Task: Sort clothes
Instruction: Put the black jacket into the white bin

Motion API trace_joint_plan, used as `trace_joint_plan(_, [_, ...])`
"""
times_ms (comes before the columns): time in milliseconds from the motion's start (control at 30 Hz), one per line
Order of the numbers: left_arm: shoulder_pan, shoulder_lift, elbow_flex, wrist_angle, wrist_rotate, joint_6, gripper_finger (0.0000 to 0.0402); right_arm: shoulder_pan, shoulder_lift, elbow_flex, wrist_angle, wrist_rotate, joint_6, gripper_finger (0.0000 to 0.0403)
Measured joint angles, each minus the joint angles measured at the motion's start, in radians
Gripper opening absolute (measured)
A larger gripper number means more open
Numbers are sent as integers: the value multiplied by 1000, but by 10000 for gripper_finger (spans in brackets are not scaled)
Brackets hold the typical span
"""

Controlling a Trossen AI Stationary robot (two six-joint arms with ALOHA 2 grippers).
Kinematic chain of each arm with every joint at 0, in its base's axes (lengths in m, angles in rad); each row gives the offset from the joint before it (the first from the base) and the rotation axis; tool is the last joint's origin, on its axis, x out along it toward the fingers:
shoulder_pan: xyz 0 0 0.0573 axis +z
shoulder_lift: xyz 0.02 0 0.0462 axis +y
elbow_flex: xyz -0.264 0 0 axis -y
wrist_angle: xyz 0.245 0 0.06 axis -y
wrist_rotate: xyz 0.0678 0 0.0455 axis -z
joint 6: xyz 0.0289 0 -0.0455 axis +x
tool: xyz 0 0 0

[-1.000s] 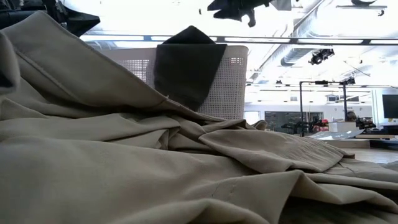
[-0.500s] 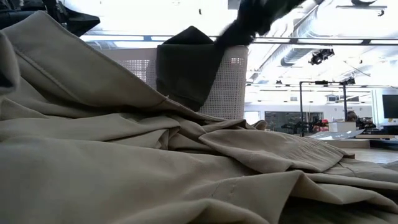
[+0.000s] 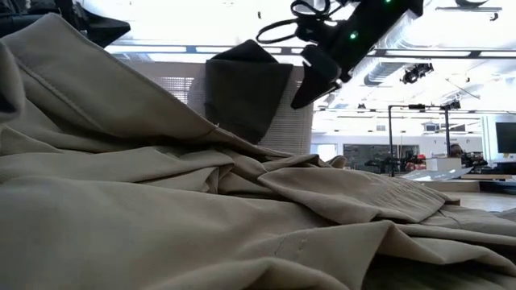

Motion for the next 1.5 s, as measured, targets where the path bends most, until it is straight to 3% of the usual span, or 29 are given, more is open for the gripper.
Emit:
trace_joint_plan(133, [0,0,0,1,1,0,1,26,-81,0,-33,-78,-52,154])
trace_joint_plan(300, [0,0,0,6,0,0,1,73,-208,0,-34,-381,-178,154])
trace_joint_plan(367, [0,0,0,6,0,0,1,74,-253,1,15,-369,-208,154])
trace_joint_plan(467, [0,0,0,8,-3,0,1,48,-285,2,85,-269,-252,154])
trace_joint_plan(533, [0,0,0,8,-4,0,1,7,-286,15,80,-272,-274,154])
trace_joint_plan(900, [0,0,0,6,-15,8,1,-210,-141,151,-230,-519,-278,153])
trace_joint_plan(1033, [0,0,0,6,-21,8,1,-215,-110,160,-253,-488,-283,128])
trace_joint_plan(1233, [0,0,0,4,-21,9,1,-198,-114,186,-306,-409,-257,17])
trace_joint_plan(1500, [0,0,0,4,-21,9,1,-138,-112,340,-581,-297,-169,6])
